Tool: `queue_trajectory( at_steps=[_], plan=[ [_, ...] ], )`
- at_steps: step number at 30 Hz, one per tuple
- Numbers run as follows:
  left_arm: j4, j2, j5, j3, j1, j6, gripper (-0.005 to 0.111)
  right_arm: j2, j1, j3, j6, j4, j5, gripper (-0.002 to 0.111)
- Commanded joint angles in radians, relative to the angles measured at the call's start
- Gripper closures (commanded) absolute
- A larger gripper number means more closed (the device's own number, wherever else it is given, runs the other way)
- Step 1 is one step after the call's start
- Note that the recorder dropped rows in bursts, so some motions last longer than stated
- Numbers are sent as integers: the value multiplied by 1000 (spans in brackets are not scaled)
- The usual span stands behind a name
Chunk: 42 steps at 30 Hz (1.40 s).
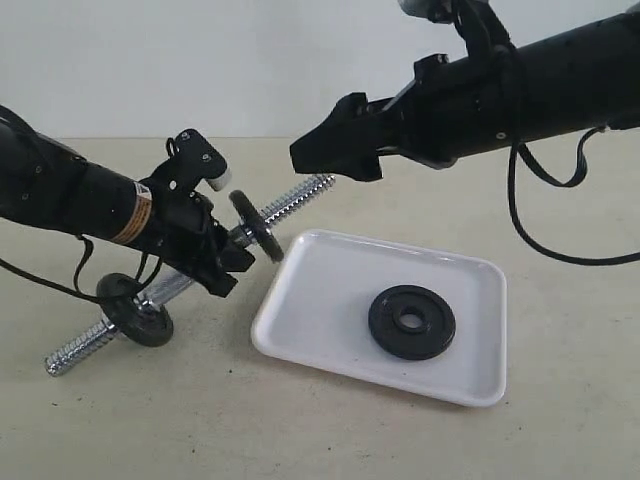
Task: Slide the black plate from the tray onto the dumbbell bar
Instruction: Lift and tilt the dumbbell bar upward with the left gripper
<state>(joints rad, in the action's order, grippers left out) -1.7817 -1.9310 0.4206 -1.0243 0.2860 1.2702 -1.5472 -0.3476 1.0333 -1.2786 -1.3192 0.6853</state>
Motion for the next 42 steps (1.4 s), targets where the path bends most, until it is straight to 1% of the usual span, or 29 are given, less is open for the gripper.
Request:
queue_trajectory(
  at_steps=[1,3,5,11,14,20,25,33,37,42],
  plan=[
    [37,62,85,-13,2,2,102,0,0,2,-3,-35,-25,8],
    [37,70,134,-13,2,-5,102,0,0,2,-3,-83,-36,8],
    [37,85,164,-13,2,-5,102,0,0,2,-3,-89,-68,8],
    [37,122,209,-13,2,-5,102,0,0,2,-3,-85,-41,8],
    [37,138,209,-9,2,-5,102,0,0,2,-5,-85,18,8],
    [37,145,207,13,2,-5,102,0,0,2,-1,-87,79,8],
    [37,145,207,24,2,-5,102,0,0,2,5,-92,191,8],
    [37,145,207,24,2,13,102,0,0,2,5,-157,316,8],
    [37,145,207,24,2,16,102,0,0,2,39,-162,309,8],
    [37,145,207,24,2,16,102,0,0,2,77,-80,334,8]
  ],
)
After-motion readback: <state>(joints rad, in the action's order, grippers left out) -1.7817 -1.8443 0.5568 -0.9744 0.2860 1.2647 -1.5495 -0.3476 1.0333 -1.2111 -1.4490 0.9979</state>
